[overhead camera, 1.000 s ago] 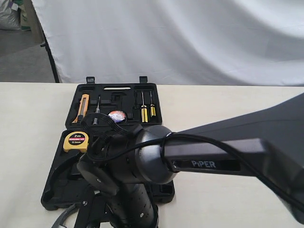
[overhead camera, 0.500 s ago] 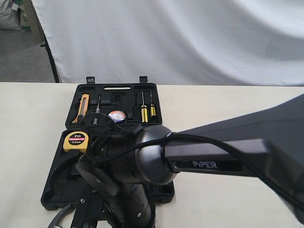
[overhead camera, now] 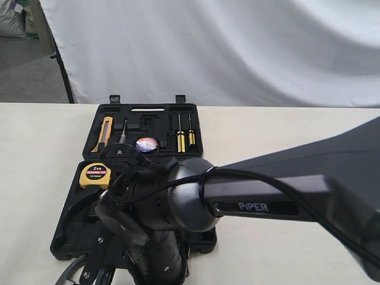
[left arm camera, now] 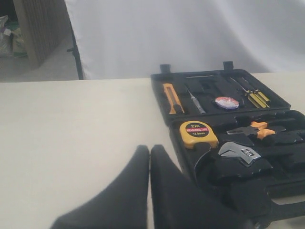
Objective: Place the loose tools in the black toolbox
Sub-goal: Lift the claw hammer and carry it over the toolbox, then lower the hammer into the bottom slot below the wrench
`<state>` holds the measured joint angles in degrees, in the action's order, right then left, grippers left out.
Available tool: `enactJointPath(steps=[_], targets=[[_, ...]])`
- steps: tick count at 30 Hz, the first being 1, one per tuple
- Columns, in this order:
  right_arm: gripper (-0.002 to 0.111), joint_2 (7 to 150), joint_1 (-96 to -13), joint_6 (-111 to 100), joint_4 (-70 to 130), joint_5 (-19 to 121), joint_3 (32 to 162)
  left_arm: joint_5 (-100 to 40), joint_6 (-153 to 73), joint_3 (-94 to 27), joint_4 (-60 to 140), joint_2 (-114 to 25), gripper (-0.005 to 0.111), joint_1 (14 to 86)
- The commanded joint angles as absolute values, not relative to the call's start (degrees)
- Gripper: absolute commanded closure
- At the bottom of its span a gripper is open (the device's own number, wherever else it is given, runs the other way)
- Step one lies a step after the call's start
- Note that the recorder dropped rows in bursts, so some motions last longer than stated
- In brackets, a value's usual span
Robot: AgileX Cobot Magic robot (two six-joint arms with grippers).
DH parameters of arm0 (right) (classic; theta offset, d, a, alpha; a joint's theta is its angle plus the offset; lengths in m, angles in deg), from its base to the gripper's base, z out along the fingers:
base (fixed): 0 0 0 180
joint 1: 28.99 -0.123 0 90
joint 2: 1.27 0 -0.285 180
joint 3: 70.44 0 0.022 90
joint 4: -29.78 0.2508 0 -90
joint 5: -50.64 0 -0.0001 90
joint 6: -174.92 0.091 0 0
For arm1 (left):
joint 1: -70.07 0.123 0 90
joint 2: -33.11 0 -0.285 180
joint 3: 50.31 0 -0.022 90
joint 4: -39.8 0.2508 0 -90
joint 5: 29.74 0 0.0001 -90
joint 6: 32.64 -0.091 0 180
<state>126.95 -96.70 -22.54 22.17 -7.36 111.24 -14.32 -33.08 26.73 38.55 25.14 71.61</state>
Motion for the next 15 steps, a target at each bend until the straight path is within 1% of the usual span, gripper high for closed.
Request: enactJointPath(steps=[1,3,8,12,15], targets=[[0.033,124.42,-96.56,-23.23,22.64,-6.09,112.62,-14.33,-32.64,26.91,38.09,25.33,0.106,71.81],[0.032,122.47,-96.56,-23.71,24.35,-3.88,114.37,-14.33,-32.64,26.91,38.09,25.33,0.106,71.81],[0.032,120.89,-96.56,-30.00,36.01,5.62,118.21,-14.33,-32.64,26.91,38.09,25.33,0.106,71.81],[0.032,123.75,-96.56,-34.42,42.22,8.42,118.49,-14.33,-32.64,26.91,38.09,25.33,0.106,71.81],[0.032,126.88,-96.56,-34.67,42.78,8.79,118.91,-14.33,-32.64,26.91,38.09,25.33,0.106,71.81]])
